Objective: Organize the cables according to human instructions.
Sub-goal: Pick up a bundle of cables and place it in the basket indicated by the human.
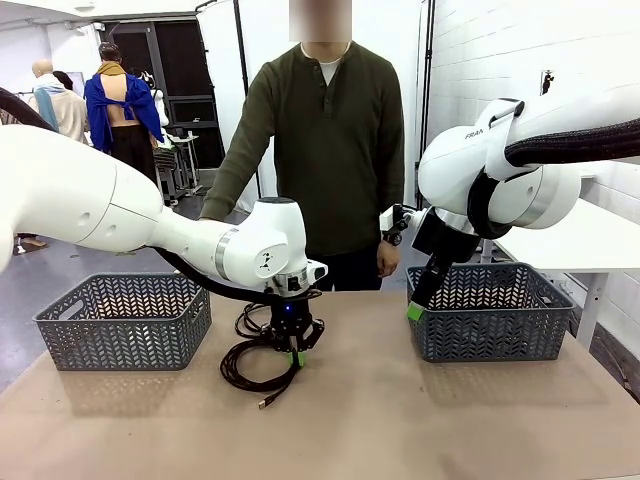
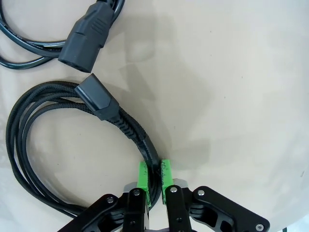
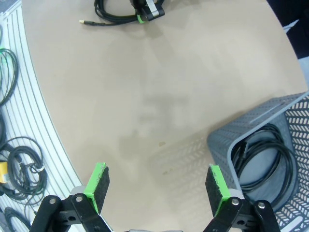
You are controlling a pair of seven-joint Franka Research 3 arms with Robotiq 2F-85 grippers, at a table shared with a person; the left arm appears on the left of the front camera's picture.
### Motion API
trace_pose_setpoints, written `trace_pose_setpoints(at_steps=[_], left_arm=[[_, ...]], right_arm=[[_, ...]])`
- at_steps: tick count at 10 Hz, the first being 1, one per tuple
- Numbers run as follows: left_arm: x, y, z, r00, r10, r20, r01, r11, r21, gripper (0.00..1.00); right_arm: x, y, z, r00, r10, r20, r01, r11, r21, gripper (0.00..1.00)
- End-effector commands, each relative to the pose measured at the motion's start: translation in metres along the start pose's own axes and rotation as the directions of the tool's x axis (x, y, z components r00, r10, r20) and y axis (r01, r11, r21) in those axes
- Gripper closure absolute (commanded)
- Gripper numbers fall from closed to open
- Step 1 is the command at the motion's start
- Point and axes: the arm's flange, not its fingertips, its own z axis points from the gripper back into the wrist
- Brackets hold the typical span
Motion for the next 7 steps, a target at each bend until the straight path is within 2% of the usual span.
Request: trace_pose_setpoints(at_steps=[1, 2, 5, 7], left_arm=[[-0.002, -0.006, 0.01, 0.999, 0.05, 0.019, -0.051, 0.997, 0.051, 1.0], [-0.006, -0.007, 0.014, 0.998, 0.06, 0.033, -0.062, 0.996, 0.068, 1.0], [-0.015, -0.001, 0.033, 0.999, 0.045, 0.003, -0.045, 0.998, 0.043, 1.0], [-0.017, 0.01, 0.06, 1.0, 0.023, 0.007, -0.023, 0.999, 0.045, 1.0]], right_arm=[[0.001, -0.001, -0.001, 1.0, 0.001, -0.005, -0.001, 1.0, -0.004, 0.0], [0.001, -0.001, -0.001, 1.0, 0.001, -0.005, -0.001, 1.0, -0.004, 0.0], [0.001, -0.001, -0.001, 1.0, 0.001, -0.005, -0.001, 1.0, -0.004, 0.0], [0.001, -0.001, -0.001, 1.0, 0.001, -0.005, -0.001, 1.0, -0.004, 0.0]])
